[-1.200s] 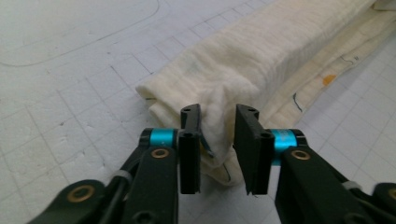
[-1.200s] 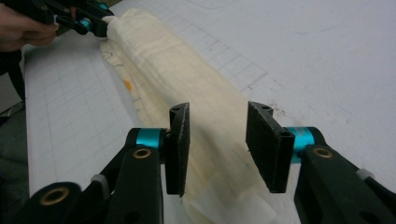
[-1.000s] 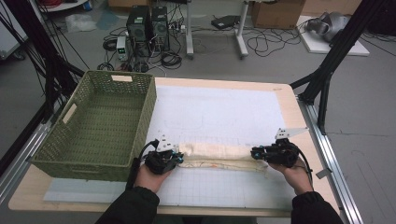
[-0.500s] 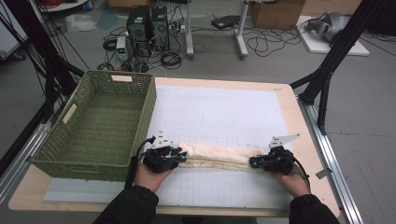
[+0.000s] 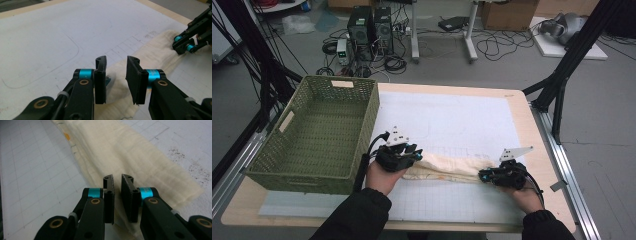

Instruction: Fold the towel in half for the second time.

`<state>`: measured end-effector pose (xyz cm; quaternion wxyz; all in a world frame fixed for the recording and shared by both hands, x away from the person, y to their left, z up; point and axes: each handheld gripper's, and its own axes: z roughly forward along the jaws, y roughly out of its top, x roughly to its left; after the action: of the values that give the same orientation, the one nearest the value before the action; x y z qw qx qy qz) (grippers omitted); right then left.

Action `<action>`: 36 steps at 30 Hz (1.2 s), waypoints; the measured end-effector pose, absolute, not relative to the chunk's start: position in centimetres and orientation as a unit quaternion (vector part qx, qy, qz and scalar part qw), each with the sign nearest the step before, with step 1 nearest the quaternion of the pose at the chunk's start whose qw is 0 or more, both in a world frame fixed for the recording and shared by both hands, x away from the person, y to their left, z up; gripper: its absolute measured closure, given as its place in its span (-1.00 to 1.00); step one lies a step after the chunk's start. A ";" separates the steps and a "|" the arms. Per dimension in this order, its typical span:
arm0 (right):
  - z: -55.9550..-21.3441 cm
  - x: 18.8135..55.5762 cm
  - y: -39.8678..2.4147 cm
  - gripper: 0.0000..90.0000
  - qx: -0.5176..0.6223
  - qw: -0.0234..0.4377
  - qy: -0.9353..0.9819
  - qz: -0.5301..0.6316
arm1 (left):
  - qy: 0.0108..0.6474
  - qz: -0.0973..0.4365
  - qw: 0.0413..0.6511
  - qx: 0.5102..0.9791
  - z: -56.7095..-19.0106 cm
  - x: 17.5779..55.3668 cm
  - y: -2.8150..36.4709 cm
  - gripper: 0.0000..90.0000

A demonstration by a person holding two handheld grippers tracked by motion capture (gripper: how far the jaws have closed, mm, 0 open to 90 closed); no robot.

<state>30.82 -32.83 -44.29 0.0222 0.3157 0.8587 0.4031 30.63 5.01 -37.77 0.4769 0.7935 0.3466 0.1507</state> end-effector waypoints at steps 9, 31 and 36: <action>-44.4 30.5 -32.9 0.79 0.315 0.024 0.857 0.407 | 0.356 0.156 0.475 0.789 -37.6 30.7 5.6 0.54; -41.9 31.2 -30.9 0.80 0.289 0.037 0.858 0.423 | 0.349 0.113 0.373 0.852 -42.9 31.1 3.3 0.86; -41.2 32.2 -27.5 0.81 0.262 0.034 0.867 0.422 | 0.351 0.108 0.368 0.854 -43.4 31.2 3.2 0.88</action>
<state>32.24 -27.47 -41.24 0.0338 0.2619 0.8671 0.4224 31.17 3.17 -43.42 0.3677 0.8543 0.3510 0.1085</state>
